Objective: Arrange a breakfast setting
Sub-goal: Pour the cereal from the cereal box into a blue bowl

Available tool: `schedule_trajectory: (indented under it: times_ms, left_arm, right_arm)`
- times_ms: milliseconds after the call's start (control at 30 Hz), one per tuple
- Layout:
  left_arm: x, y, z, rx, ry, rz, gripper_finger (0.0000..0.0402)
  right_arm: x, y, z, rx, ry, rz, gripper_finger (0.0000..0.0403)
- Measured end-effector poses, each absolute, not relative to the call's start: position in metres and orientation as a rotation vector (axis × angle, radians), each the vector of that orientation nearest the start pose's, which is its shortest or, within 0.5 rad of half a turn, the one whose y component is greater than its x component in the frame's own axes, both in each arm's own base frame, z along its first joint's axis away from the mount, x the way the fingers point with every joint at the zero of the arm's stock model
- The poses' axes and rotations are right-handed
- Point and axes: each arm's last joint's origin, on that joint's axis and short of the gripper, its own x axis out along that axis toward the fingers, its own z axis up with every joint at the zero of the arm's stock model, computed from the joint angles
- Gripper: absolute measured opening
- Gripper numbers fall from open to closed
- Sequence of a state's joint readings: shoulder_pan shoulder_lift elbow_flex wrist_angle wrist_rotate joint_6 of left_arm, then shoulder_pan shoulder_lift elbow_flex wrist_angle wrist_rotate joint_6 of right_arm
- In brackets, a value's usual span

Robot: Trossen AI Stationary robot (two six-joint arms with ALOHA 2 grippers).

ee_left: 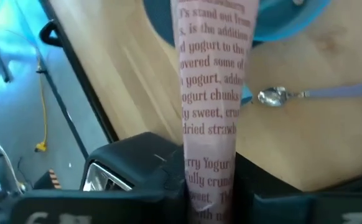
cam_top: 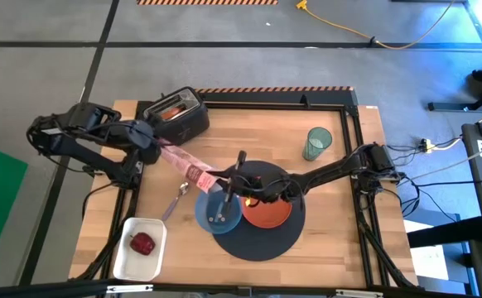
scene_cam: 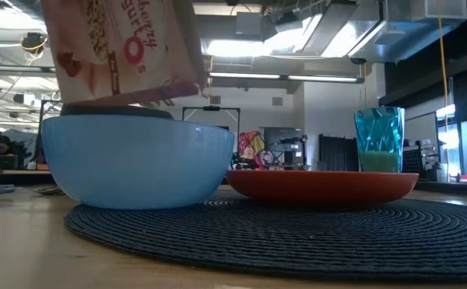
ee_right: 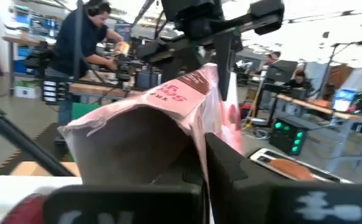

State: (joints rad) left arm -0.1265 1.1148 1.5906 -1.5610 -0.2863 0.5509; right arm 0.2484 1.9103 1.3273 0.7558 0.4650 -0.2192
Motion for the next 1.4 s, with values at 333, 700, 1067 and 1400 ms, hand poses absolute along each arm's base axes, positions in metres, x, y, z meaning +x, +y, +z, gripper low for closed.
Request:
schedule_trajectory:
  times_ms: [333,700,1067,1400]
  left_arm:
    - [0.128,-0.007,0.426,0.626,1.051,-0.06,0.0173]
    - [0.127,-0.007,0.426,0.573,1.059,-0.006,0.0219]
    - [0.128,-0.007,0.426,0.387,1.038,0.1,0.022]
    - [0.127,-0.007,0.426,0.281,1.038,0.151,0.022]
  right_arm:
    - [0.421,0.095,0.286,-0.154,-0.247,-0.266,0.0]
    - [0.407,0.092,0.271,-0.116,-0.348,-0.269,0.0]
    - [0.405,0.09,0.275,-0.145,-0.455,-0.268,0.0]
    - [0.405,0.087,0.291,-0.202,-0.493,-0.296,0.0]
